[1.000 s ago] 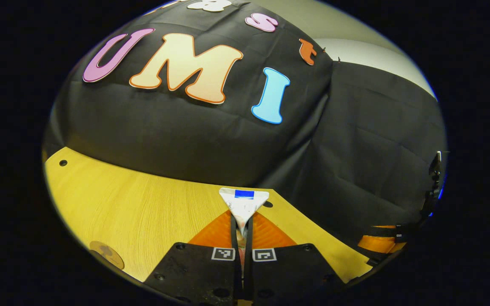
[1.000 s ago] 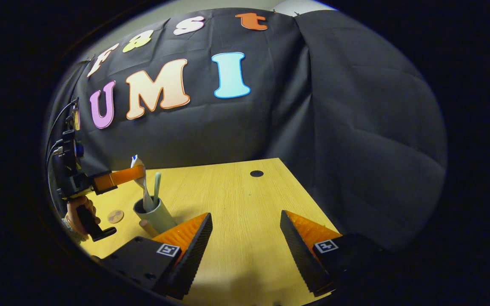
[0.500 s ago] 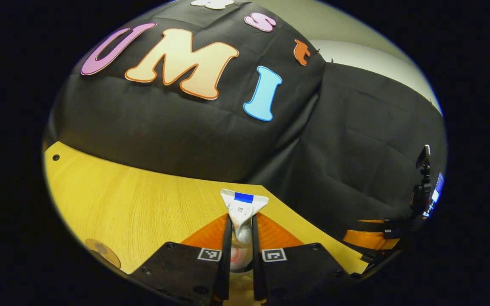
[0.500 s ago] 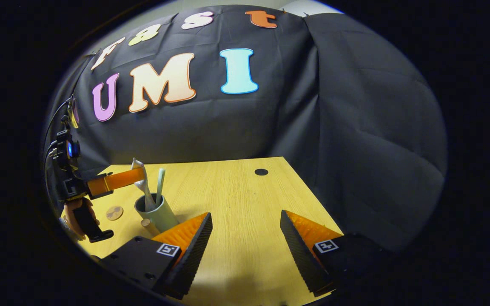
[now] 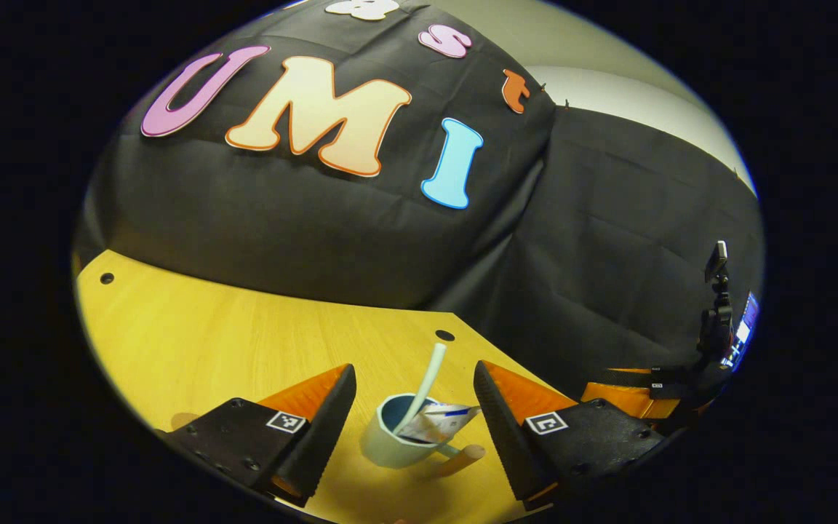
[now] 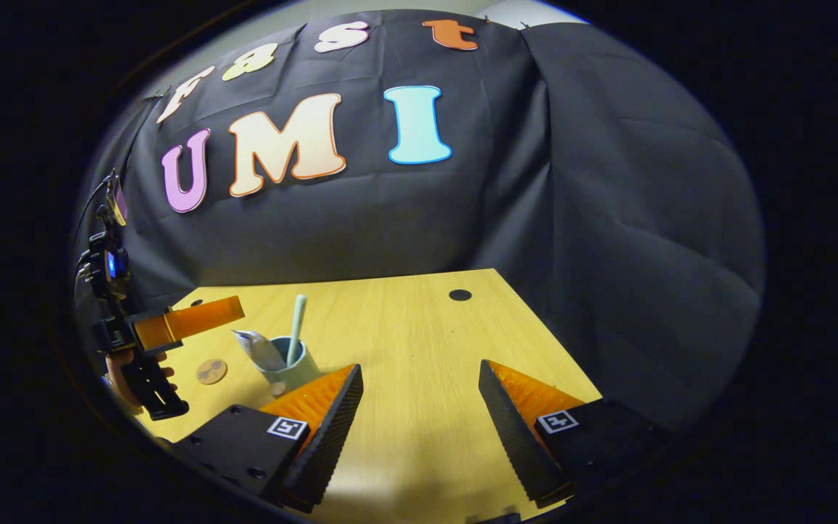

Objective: Put the toothbrush and toothpaste on the desktop into the cup, then pick up the cup and place it on the coaster on the desktop.

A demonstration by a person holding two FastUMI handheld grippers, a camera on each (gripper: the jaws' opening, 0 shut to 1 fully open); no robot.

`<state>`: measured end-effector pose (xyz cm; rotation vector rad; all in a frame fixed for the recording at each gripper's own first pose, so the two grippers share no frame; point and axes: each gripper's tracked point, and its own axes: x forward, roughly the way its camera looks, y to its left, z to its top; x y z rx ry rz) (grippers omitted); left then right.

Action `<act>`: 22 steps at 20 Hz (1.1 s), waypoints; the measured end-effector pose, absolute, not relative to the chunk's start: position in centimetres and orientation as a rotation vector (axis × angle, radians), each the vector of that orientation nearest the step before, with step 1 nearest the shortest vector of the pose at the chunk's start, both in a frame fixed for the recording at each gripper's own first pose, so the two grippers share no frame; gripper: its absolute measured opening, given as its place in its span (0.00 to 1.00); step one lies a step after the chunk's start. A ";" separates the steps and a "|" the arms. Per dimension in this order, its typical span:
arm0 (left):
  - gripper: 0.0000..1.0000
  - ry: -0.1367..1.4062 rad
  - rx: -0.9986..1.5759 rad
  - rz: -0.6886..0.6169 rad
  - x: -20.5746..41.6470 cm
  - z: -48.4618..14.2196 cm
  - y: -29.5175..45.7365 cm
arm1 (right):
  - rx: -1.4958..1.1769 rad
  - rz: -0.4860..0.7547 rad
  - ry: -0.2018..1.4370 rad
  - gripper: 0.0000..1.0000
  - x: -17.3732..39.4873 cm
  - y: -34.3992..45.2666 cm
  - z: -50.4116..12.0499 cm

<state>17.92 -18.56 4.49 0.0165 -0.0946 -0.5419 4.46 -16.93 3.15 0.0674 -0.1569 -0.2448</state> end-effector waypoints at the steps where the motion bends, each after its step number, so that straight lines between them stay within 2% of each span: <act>1: 0.93 -0.102 0.018 -0.536 17.5 5.0 -17.9 | 0.063 -0.227 -0.150 0.95 4.7 -16.1 3.3; 2: 0.93 -0.105 0.014 -0.529 17.0 5.3 -17.2 | 0.057 -0.198 -0.141 0.98 5.0 -15.0 3.4; 4: 0.93 -0.104 0.009 -0.490 16.2 6.1 -15.3 | 0.050 -0.131 -0.113 0.95 5.8 -12.7 3.5; 6: 0.94 -0.115 0.027 -0.424 15.4 6.8 -12.5 | 0.050 -0.057 -0.078 0.99 6.8 -10.3 3.7; 7: 0.94 -0.120 0.033 -0.391 15.1 7.1 -11.1 | 0.046 -0.022 -0.066 0.96 7.3 -9.1 3.8; 8: 0.94 -0.119 0.036 -0.356 14.7 7.1 -9.6 | 0.037 0.007 -0.058 0.98 7.8 -8.2 3.8; 9: 0.94 -0.116 0.035 -0.325 14.3 7.0 -8.1 | 0.027 0.031 -0.047 0.94 8.4 -7.3 3.8; 10: 0.94 -0.111 0.032 -0.290 13.8 6.9 -6.6 | 0.019 0.053 -0.030 0.99 8.9 -6.5 3.7; 13: 0.94 -0.109 0.006 -0.187 12.0 6.6 -2.3 | 0.011 0.112 0.056 0.98 10.5 -4.4 2.5; 16: 0.94 -0.104 -0.018 -0.091 10.0 6.0 1.6 | 0.000 0.109 0.212 0.98 12.2 -3.8 -0.2; 17: 0.94 -0.104 -0.026 -0.056 9.4 5.8 2.9 | -0.008 0.109 0.250 0.94 12.8 -3.5 -0.9; 19: 0.94 -0.100 -0.049 0.006 8.4 5.3 5.3 | -0.025 0.106 0.317 0.98 13.8 -3.2 -1.8; 20: 0.94 -0.094 -0.061 0.032 7.7 5.0 6.4 | -0.031 0.099 0.352 0.94 14.1 -3.0 -2.5; 22: 0.94 -0.087 -0.072 0.079 6.3 4.3 8.1 | -0.035 0.077 0.421 0.98 15.2 -3.0 -3.3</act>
